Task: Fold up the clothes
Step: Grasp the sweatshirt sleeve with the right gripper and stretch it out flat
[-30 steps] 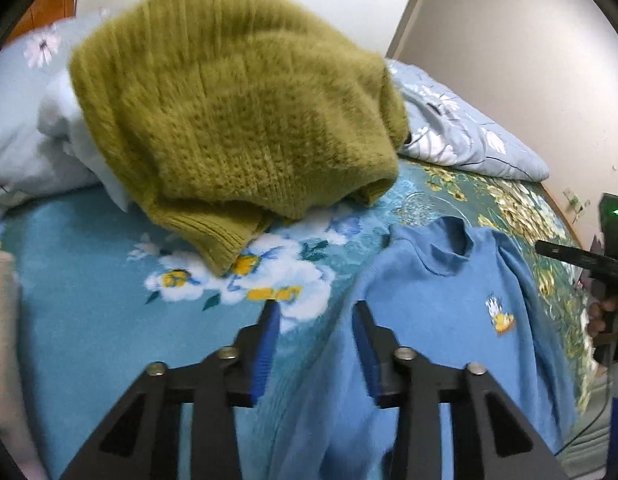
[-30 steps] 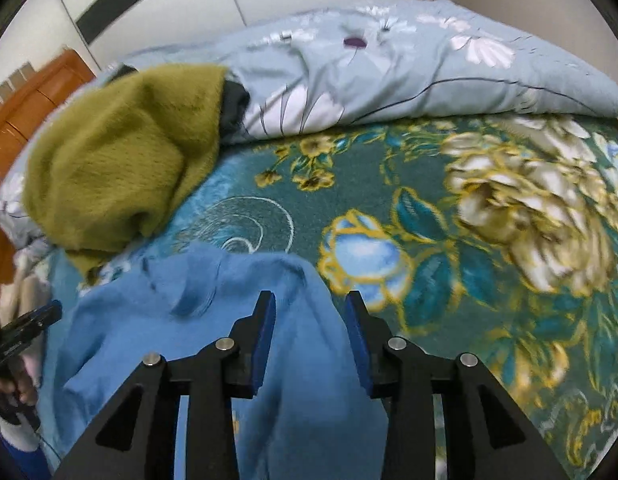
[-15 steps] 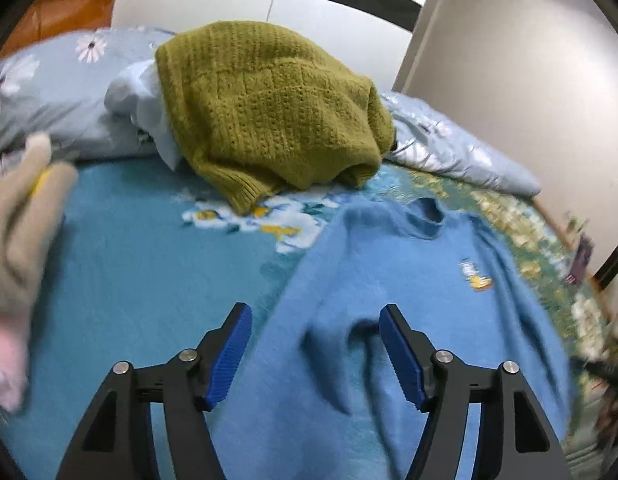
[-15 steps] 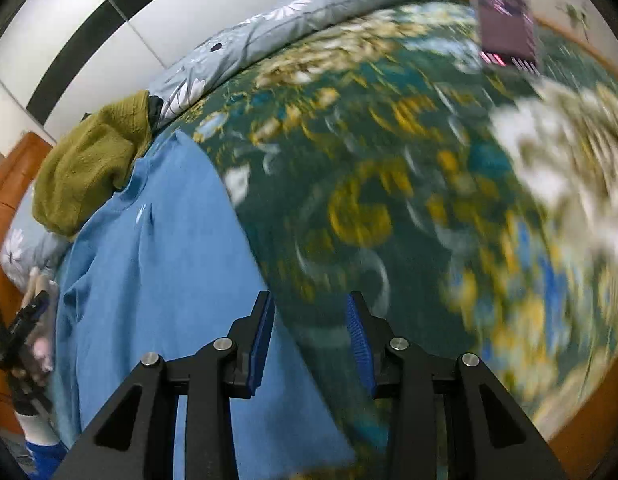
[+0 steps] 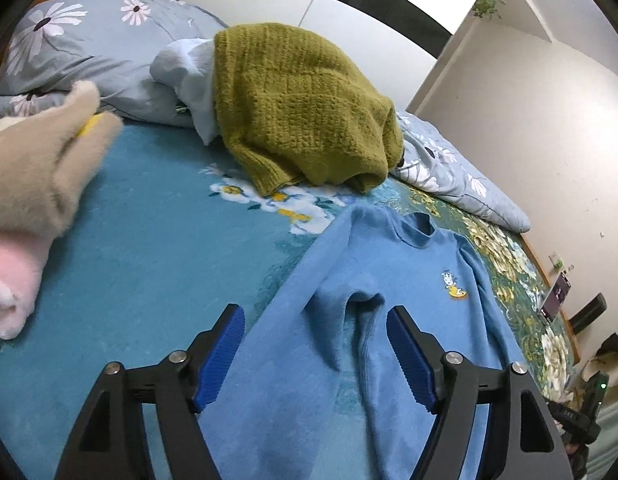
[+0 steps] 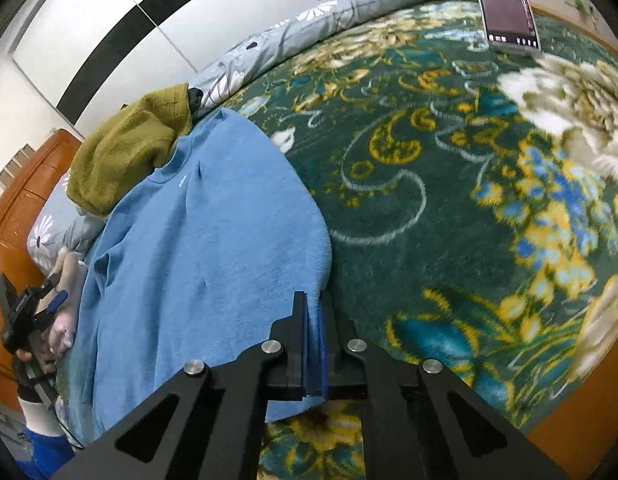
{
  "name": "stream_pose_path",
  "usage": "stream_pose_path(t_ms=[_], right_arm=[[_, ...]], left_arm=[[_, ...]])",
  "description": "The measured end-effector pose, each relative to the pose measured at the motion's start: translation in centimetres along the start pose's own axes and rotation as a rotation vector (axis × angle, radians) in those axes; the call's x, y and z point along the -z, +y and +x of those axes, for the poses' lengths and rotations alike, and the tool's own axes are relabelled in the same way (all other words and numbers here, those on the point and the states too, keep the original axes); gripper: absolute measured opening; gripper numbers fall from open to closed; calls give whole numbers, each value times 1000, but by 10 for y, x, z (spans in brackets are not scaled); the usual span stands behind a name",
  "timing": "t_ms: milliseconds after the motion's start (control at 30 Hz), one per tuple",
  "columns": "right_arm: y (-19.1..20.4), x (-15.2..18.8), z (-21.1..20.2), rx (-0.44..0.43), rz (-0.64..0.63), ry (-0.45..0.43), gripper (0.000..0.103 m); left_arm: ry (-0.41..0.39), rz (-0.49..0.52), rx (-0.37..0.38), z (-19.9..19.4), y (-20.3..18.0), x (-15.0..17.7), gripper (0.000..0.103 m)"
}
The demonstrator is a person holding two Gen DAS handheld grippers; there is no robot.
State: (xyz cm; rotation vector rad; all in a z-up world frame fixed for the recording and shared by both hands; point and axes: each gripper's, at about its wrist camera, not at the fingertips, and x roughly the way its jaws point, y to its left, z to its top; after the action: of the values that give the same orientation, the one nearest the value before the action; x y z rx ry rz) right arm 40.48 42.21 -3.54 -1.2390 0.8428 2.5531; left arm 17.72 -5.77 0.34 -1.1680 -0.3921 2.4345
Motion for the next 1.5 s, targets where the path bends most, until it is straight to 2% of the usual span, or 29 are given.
stream_pose_path(t_ms=[100, 233, 367, 533, 633, 767, 833, 867, 900, 1000, 1167, 1233, 1300, 1367, 1400, 1500], right_arm=[[-6, -22, -15, 82, -33, -55, 4], [-23, -71, -33, 258, -70, -137, 4], [-51, -116, -33, 383, -38, -173, 4], [-85, -144, -14, 450, 45, -155, 4], [-85, -145, -1, 464, 36, -123, 4], [-70, -140, -5, 482, -12, -144, 5], [-58, -138, -18, 496, -30, -186, 14], [-52, -138, -24, 503, -39, -207, 32], [-46, -137, -31, 507, -49, -231, 45], [-15, -122, -49, 450, -95, -312, 47], [39, -90, -40, 304, -215, -287, 48], [56, -77, -27, 259, -245, -256, 48], [72, -65, -13, 216, -272, -225, 48], [82, -55, 0, 193, -283, -191, 48], [87, -50, 6, 181, -288, -175, 48], [92, -39, 19, 161, -287, -140, 48]], left_arm=[[-18, -8, -26, -4, 3, -2, 77], [-26, -8, -56, -2, 6, -2, 77], [4, -7, -73, 5, 9, -1, 77], [21, 9, -121, 4, 16, 2, 77], [45, 8, -149, 3, 27, 7, 77], [83, 8, -176, -1, 44, 19, 77], [109, -1, -171, -4, 53, 28, 77], [125, -9, -158, -5, 57, 33, 77], [140, -18, -146, -6, 61, 38, 77], [184, -40, -106, -7, 68, 52, 77], [223, -60, -38, -6, 67, 66, 75], [233, -57, -26, -5, 64, 69, 67], [241, -47, -26, -3, 60, 70, 44], [248, -36, -45, -1, 57, 69, 28], [251, -29, -62, 1, 56, 68, 23], [233, 17, -130, 2, 53, 57, 16]])
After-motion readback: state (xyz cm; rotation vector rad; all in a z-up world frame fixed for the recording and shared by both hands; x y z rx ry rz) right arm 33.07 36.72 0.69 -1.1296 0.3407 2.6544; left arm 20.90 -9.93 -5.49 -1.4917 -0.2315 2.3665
